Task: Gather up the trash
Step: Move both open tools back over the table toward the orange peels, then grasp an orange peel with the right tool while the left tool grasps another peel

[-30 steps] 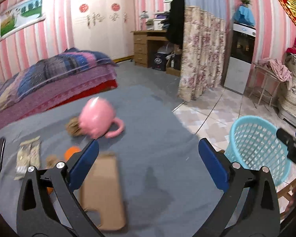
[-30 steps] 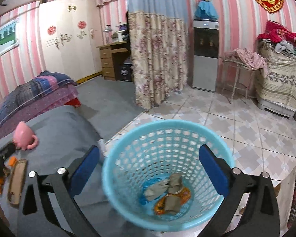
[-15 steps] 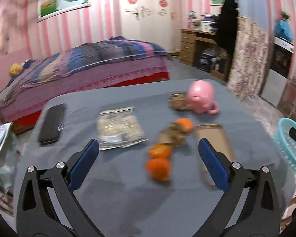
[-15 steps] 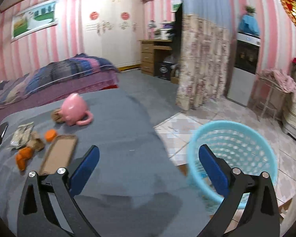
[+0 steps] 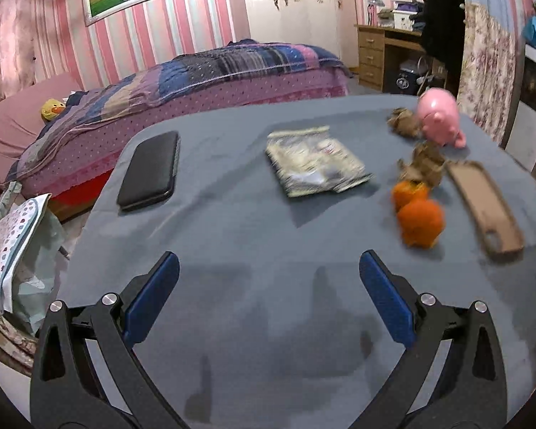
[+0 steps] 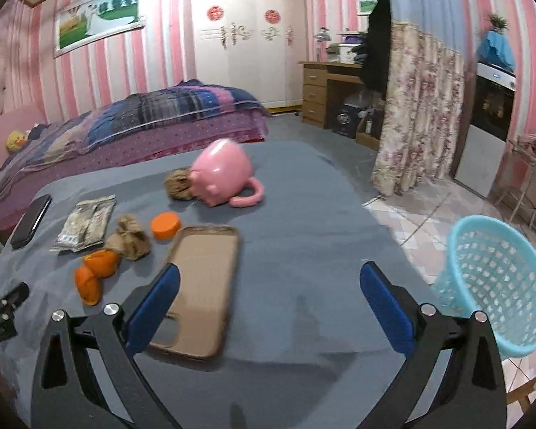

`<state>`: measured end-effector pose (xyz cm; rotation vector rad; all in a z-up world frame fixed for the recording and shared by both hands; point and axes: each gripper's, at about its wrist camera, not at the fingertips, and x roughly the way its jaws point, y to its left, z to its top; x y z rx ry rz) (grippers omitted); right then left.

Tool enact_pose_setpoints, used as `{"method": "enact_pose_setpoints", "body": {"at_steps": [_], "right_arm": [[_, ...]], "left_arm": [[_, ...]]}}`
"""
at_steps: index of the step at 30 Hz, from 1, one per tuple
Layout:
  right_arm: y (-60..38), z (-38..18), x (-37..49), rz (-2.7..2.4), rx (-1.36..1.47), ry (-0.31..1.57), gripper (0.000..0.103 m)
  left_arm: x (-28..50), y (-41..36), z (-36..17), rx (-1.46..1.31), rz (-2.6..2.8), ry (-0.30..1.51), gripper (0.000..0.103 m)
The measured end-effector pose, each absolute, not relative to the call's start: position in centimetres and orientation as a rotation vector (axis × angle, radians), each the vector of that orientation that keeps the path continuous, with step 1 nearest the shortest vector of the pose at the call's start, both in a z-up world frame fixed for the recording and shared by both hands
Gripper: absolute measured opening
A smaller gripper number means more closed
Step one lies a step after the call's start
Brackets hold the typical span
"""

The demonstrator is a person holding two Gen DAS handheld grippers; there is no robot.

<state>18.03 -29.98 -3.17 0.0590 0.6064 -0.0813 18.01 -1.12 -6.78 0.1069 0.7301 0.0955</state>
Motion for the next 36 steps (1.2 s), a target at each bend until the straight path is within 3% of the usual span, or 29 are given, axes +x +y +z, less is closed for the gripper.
{"method": "enact_pose_setpoints", "body": {"at_steps": [13,15,17,23,25,36], "right_arm": [[-18.6,-6.2,20.2,0.178,-0.082,0.678,0.095],[-17.5,-6.5,20.5,0.204,-0.102,0.695,0.087],[-16.6,-7.2,21.2,0.230,-0.117,0.735,0.068],[-16.6,-7.8,22.1,0.346,-0.046,0.781,0.030],[-16.5,-7.7,21.8,0.374,-0.038,0.775,0.023],[-22.2,-4.9,20.3,0.281,0.023,0.699,0.018]], "left_arm": [[18.6,5.3,-7.1,0.009,0.175,0.697,0.097],[18.7,6.0,-7.1,-0.009,0.175,0.698,0.097],[18.9,6.6,-7.2,-0.028,0.171,0.700,0.097],[19.0,6.4,-7.2,-0.019,0.167,0.702,0.097],[19.0,6.0,-7.1,-0.020,0.163,0.705,0.097],[19.7,0.2,-6.7,-0.010,0.060,0.715,0.097]]}}
